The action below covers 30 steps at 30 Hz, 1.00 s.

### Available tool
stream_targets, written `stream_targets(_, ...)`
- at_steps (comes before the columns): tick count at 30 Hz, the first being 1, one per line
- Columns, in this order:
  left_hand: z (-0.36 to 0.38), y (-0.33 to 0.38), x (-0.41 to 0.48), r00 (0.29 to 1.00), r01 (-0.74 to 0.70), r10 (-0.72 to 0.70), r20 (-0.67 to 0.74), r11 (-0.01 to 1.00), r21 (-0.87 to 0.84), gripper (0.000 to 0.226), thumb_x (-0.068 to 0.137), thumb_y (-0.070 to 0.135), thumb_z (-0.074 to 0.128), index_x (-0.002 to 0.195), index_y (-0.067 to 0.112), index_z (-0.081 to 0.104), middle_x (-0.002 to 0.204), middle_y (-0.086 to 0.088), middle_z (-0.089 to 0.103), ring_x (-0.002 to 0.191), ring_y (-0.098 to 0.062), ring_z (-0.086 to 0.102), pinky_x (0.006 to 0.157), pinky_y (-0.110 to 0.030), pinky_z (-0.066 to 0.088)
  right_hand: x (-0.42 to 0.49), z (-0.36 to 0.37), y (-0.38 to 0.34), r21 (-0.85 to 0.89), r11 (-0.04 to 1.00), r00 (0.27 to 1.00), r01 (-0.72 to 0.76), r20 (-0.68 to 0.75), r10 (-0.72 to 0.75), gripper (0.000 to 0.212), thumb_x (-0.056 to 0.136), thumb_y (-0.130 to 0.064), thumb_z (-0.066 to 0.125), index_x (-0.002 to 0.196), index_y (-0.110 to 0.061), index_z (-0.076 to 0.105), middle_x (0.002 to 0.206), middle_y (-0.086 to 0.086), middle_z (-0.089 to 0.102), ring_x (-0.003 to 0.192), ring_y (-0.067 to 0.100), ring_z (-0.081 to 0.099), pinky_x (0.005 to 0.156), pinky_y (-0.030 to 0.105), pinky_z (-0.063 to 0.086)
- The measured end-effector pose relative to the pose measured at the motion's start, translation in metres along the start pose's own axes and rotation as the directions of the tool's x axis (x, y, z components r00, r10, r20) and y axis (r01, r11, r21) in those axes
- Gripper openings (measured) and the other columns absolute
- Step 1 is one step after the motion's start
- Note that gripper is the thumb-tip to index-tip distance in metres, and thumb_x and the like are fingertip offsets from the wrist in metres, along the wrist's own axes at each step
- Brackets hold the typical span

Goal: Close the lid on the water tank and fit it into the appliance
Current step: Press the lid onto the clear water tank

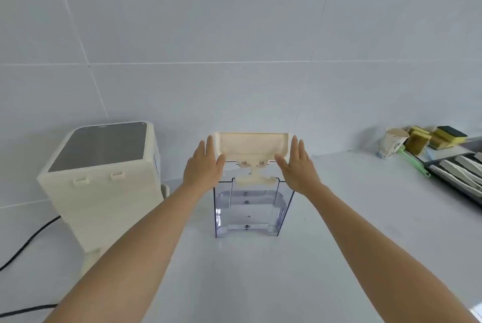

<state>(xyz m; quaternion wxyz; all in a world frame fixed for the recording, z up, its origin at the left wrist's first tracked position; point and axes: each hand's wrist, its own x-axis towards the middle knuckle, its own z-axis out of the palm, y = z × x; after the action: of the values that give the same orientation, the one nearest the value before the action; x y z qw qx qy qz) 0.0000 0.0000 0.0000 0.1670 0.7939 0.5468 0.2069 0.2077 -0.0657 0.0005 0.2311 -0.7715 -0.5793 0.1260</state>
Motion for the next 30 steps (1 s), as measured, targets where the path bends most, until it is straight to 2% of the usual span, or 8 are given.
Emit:
stream_targets(4, 0.002, 0.016, 0.018, 0.993, 0.113, -0.114, -0.005, 0.990, -0.081, 0.059, 0.094, 0.033, 0.028, 0.140, 0.010, -0.002, 0.151, -0.017, 0.014, 0.123, -0.036, 0.040, 0.094, -0.045, 0.038, 0.022, -0.009, 0.000, 0.119, 0.993, 0.997, 0.029, 0.070, -0.038, 0.070, 0.093, -0.042, 0.027, 0.141, -0.010, -0.012, 0.156, 0.012, -0.006, 0.144, 0.025, 0.004, 0.115, 0.042, 0.016)
stream_targets(7, 0.003, 0.023, 0.024, 0.991, 0.131, -0.131, 0.007, 0.982, -0.134, 0.059, 0.095, 0.027, 0.028, 0.140, 0.007, -0.005, 0.151, -0.018, 0.016, 0.125, -0.035, 0.038, 0.095, -0.041, 0.036, 0.033, -0.013, -0.002, 0.257, 0.966, 0.996, 0.018, 0.085, -0.041, 0.069, 0.093, -0.042, 0.028, 0.142, -0.011, -0.009, 0.155, 0.014, 0.007, 0.140, 0.029, 0.018, 0.109, 0.040, 0.023)
stream_targets(10, 0.003, 0.028, 0.027, 0.995, 0.097, -0.098, -0.004, 0.988, -0.118, 0.056, 0.096, 0.022, 0.027, 0.140, 0.005, -0.003, 0.143, -0.024, 0.030, 0.124, -0.037, 0.038, 0.096, -0.042, 0.036, 0.040, -0.018, -0.005, 0.359, 0.933, 0.997, -0.015, 0.082, -0.015, 0.067, 0.093, -0.040, 0.030, 0.142, -0.010, -0.005, 0.148, 0.020, 0.026, 0.133, 0.033, 0.030, 0.103, 0.040, 0.029)
stream_targets(17, 0.002, 0.028, 0.028, 0.974, 0.115, -0.150, -0.172, 0.973, -0.200, 0.049, 0.096, 0.022, 0.027, 0.140, 0.006, 0.012, 0.119, -0.027, 0.054, 0.111, -0.041, 0.047, 0.089, -0.044, 0.040, 0.028, -0.019, -0.005, 0.572, 0.820, 0.999, -0.030, -0.009, 0.043, 0.056, 0.093, -0.032, 0.034, 0.142, -0.013, 0.014, 0.147, 0.013, 0.032, 0.133, 0.028, 0.032, 0.103, 0.033, 0.028)
stream_targets(21, 0.003, 0.024, 0.019, 0.943, 0.091, -0.167, -0.286, 0.961, -0.263, 0.036, 0.095, 0.022, 0.032, 0.125, 0.004, 0.039, 0.103, -0.026, 0.062, 0.098, -0.040, 0.054, 0.078, -0.041, 0.043, 0.013, -0.018, -0.005, 0.647, 0.762, 0.988, 0.026, -0.131, 0.076, 0.039, 0.093, -0.026, 0.035, 0.130, -0.012, 0.034, 0.106, 0.010, 0.055, 0.089, 0.022, 0.047, 0.068, 0.022, 0.037)
stream_targets(24, 0.005, 0.021, 0.008, 0.933, 0.023, -0.117, -0.340, 0.964, -0.266, 0.030, 0.094, 0.024, 0.037, 0.107, -0.001, 0.047, 0.090, -0.025, 0.063, 0.082, -0.038, 0.055, 0.067, -0.037, 0.041, 0.004, -0.011, -0.003, 0.661, 0.748, 0.978, 0.065, -0.191, 0.084, 0.031, 0.093, -0.028, 0.034, 0.117, -0.008, 0.040, 0.079, -0.001, 0.048, 0.066, 0.012, 0.043, 0.059, 0.022, 0.034)
stream_targets(28, 0.006, 0.015, -0.010, 0.939, -0.078, -0.006, -0.344, 0.970, -0.232, 0.027, 0.093, 0.020, 0.041, 0.100, -0.005, 0.047, 0.073, -0.014, 0.054, 0.064, -0.027, 0.046, 0.054, -0.023, 0.026, -0.010, 0.000, 0.001, 0.625, 0.773, 0.972, 0.111, -0.231, 0.047, 0.030, 0.092, -0.026, 0.038, 0.115, -0.006, 0.041, 0.092, 0.002, 0.051, 0.073, 0.014, 0.045, 0.063, 0.026, 0.035)
stream_targets(30, 0.008, 0.009, -0.022, 0.942, -0.122, 0.045, -0.333, 0.969, -0.215, 0.026, 0.091, 0.019, 0.045, 0.099, -0.006, 0.049, 0.077, -0.019, 0.059, 0.065, -0.029, 0.049, 0.059, -0.024, 0.030, -0.017, 0.005, 0.004, 0.598, 0.791, 0.971, 0.128, -0.239, 0.024, 0.030, 0.092, -0.024, 0.040, 0.114, -0.005, 0.043, 0.108, 0.007, 0.054, 0.087, 0.019, 0.048, 0.074, 0.027, 0.034)
